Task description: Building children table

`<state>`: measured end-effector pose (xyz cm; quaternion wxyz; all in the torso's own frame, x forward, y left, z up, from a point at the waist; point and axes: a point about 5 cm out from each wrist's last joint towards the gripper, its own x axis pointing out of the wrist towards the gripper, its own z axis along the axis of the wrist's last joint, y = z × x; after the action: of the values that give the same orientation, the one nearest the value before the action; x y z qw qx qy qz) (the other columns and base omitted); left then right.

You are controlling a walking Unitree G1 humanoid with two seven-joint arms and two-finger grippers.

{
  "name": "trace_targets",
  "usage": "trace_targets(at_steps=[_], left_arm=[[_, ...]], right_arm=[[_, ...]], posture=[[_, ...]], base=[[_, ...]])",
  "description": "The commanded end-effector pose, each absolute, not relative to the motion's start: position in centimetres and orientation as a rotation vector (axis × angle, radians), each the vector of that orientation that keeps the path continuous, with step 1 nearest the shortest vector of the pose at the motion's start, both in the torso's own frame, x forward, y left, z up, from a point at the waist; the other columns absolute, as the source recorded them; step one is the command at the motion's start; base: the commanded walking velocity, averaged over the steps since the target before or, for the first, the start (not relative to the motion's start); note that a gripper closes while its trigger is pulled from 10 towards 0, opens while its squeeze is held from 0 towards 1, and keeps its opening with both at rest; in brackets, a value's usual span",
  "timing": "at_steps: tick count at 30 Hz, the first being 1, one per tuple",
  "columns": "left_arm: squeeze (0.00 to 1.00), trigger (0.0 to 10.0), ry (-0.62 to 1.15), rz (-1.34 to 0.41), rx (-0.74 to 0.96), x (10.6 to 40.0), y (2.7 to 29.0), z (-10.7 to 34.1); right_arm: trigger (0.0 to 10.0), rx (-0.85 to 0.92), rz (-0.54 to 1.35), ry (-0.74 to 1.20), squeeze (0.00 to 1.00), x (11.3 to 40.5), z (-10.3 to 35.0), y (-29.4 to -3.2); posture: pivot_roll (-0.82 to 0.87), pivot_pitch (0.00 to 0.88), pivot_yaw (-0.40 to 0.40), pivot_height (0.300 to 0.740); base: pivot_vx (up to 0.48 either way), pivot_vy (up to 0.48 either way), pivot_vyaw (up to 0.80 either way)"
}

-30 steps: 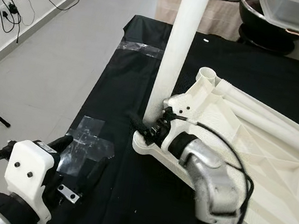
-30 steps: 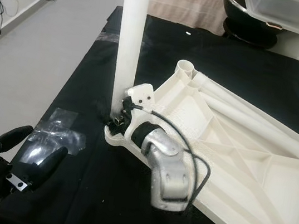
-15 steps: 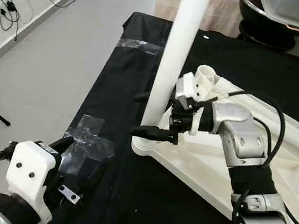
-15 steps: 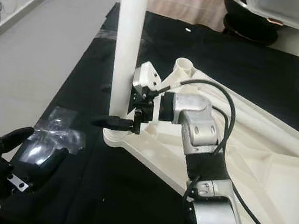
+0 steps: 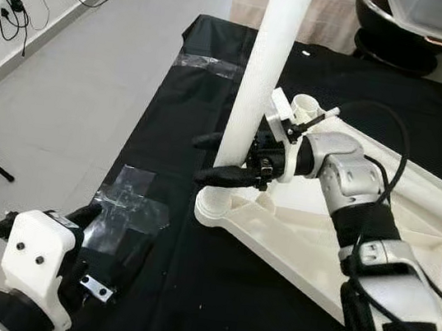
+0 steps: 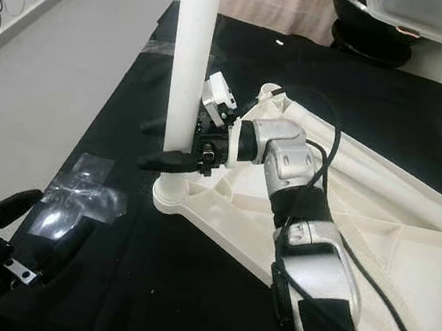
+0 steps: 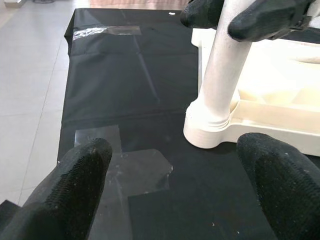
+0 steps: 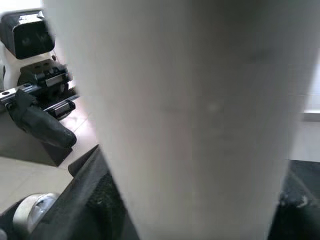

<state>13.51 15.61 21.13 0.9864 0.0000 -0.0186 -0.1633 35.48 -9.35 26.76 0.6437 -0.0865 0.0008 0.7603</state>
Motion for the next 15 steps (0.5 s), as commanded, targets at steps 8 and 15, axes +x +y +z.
trace_targets(at_steps=[8,15], left_arm=[[0.0,10.0,-0.018,-0.333,0.002,13.3,15.5,20.8],[0.0,10.0,-0.023,-0.329,-0.004,13.4,15.4,20.8]], right_arm=[[0.0,-0.191,1.757,-0.019,0.0,35.4,26.7,-9.3],[0.0,-0.096,1.323,-0.078,0.0,32.7,21.1,-9.0]], posture=[[0.26,0.232,-0.116,0.74],[0.23,0.216,-0.133,0.74]], base=[[0.0,0.0,0.0],[0.0,0.0,0.0]])
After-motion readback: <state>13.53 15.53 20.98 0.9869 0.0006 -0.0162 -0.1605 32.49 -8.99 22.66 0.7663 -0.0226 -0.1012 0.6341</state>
